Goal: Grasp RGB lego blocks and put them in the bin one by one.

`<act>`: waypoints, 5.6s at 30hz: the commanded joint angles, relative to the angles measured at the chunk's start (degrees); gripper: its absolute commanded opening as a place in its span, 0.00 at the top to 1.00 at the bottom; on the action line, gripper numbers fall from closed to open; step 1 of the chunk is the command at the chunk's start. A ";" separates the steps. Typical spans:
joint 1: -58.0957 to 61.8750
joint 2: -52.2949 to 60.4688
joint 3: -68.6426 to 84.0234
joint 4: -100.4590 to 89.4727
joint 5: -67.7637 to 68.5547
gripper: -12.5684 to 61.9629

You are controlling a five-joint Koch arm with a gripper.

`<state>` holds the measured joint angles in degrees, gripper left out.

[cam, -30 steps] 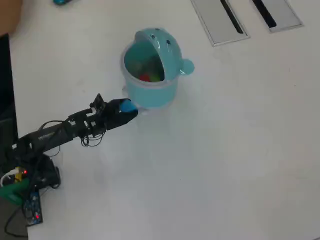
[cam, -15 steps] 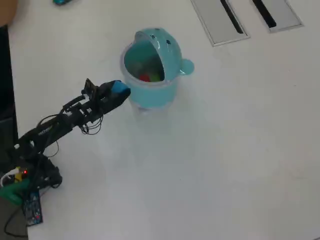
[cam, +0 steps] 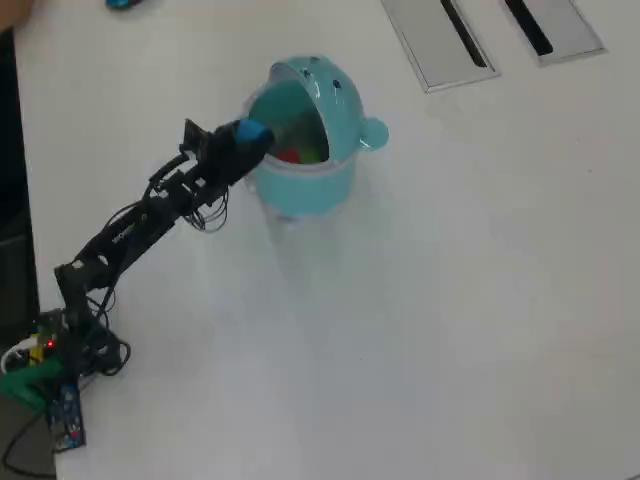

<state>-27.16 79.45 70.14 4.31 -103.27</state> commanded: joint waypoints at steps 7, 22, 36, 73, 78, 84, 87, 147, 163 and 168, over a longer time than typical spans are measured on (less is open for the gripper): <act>-1.76 -3.69 -9.32 -0.35 -1.23 0.67; -6.24 -14.59 -15.91 -1.14 -1.67 0.66; -4.22 -14.85 -15.82 -0.97 0.00 0.50; 5.27 7.56 4.57 2.11 4.39 0.39; 6.77 12.04 8.44 2.02 4.39 0.39; 8.61 16.52 12.48 1.58 4.39 0.39; 9.49 18.72 16.70 -1.14 4.39 0.39; 15.56 48.08 62.14 -6.86 29.62 0.37; 14.77 53.53 71.54 -6.94 42.98 0.37; 14.77 54.76 75.41 -8.53 52.56 0.37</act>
<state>-12.39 131.13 147.48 0.97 -53.79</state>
